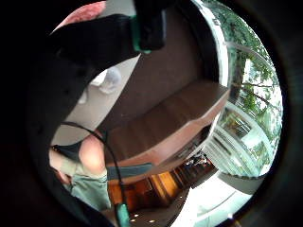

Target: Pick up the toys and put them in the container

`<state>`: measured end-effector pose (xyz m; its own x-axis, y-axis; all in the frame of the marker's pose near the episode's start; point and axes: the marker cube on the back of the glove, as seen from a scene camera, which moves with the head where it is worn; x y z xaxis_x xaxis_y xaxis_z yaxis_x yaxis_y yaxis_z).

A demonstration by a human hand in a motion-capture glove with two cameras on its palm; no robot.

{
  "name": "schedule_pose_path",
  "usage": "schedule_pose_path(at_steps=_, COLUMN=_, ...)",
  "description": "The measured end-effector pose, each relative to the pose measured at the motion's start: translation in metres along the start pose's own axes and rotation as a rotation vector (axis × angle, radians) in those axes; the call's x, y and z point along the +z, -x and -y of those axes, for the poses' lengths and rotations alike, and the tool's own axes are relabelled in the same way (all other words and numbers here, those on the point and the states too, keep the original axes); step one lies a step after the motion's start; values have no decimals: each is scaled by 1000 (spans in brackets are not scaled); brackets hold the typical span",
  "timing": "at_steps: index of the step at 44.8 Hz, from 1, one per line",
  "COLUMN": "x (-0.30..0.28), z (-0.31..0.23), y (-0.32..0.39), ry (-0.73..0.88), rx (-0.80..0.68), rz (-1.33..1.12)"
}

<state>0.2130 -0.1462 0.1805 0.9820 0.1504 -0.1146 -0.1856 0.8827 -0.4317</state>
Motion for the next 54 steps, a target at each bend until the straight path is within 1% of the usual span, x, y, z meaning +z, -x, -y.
schedule_pose_path(at_steps=6, x=53, z=34, y=-6, ry=120, rx=9, rz=-67)
schedule_pose_path(at_steps=9, x=71, z=44, y=-13, ry=95, rx=32, rz=-118)
schedule_pose_path(at_steps=12, x=81, z=50, y=-17, ry=40, rx=34, rz=-114)
schedule_pose_path(at_steps=20, x=88, z=60, y=-21, ry=-85, rx=15, rz=5)
schedule_pose_path(at_steps=24, x=89, z=61, y=-12, ry=-142, rx=29, rz=-34)
schedule_pose_path(at_steps=29, x=78, z=56, y=5, ry=-137, rx=41, rz=-126)
schedule_pose_path(at_steps=34, x=66, z=41, y=15, ry=-134, rx=10, rz=-58)
schedule_pose_path(at_steps=37, x=44, z=26, y=23, ry=-159, rx=-5, rz=-29)
schedule_pose_path(at_steps=42, x=-23, z=-14, y=47, ry=-222, rx=-41, rz=1)
schedule_pose_path(at_steps=48, x=-106, z=-66, y=76, ry=-363, rx=-66, rz=-8)
schedule_pose_path(at_steps=54, x=-174, z=-115, y=119, ry=-494, rx=-102, rz=-28)
